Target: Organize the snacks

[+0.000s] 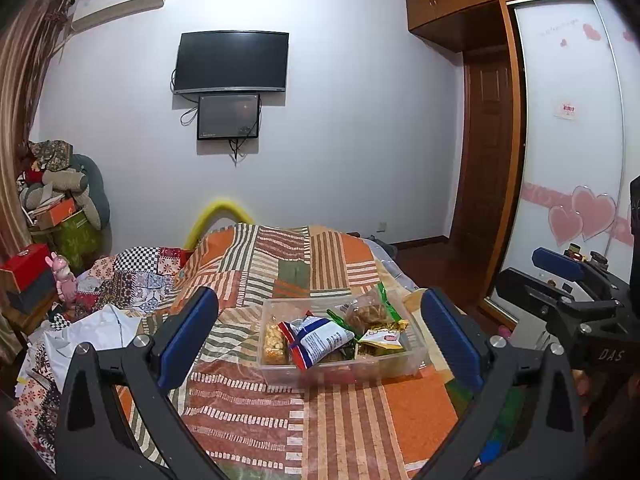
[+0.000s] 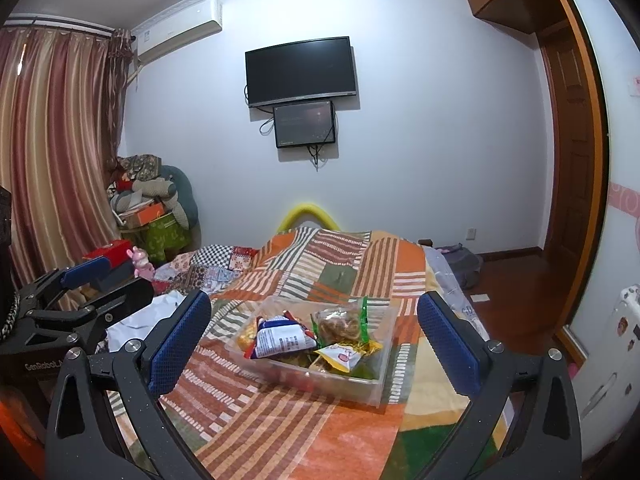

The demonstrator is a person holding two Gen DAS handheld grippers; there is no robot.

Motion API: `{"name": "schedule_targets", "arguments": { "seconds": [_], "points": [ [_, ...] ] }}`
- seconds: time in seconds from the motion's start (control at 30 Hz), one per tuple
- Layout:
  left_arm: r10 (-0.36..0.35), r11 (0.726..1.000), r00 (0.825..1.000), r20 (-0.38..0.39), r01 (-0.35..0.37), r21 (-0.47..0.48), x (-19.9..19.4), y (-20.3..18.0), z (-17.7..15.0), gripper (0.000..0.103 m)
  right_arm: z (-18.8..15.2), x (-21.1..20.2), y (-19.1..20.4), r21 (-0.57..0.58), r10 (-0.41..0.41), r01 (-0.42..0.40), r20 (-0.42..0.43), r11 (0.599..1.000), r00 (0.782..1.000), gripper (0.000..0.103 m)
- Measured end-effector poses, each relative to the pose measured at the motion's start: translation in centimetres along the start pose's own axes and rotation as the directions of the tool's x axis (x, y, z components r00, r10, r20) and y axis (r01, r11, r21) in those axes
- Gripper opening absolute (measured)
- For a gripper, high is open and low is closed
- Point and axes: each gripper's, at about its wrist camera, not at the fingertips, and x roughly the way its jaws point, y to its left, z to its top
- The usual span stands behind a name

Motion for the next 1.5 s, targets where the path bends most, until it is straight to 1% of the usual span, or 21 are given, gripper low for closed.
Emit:
{"name": "schedule_targets", "arguments": {
  "seconds": [0.6, 1.07, 1.23, 1.37, 1.5],
  "points": [
    [0.000, 1.000, 1.000, -0.015, 0.000, -0.013, 0.65, 0.25, -0.23, 0.103, -0.10, -0.09, -0.31, 0.013, -0.010, 0.010, -0.010, 1.000, 1.000, 0.103],
    [0.006, 1.000, 1.000, -0.020, -0.006, -0.005, 0.81, -0.14, -0.63, 0.103, 0.00, -0.13, -0.38, 0.005, -0.008, 0.009, -0.010, 1.000, 1.000, 0.103],
    [0.001, 1.000, 1.000, -0.026, -0.001, -0.008, 0.92, -0.13, -0.68, 0.103, 0.07, -0.14, -0.51, 0.007, -0.007, 0.007, -0.011, 1.000, 1.000, 0.103],
    [-0.021, 1.000, 0.999, -0.029, 0.021, -0.021, 0.95, 0.03, -0.67, 0.103, 0.09, -0.18, -0.54, 0.006, -0.010, 0.010, -0.011, 1.000, 1.000, 0.103],
    [-0.021, 0.999, 0.999, -0.024, 0.021, -0.029, 0.96, 0.11, -0.65, 0.103, 0.13, -0.05, -0.70, 0.010, -0.010, 0.010, -0.014, 1.000, 1.000, 0.103]
  ]
}}
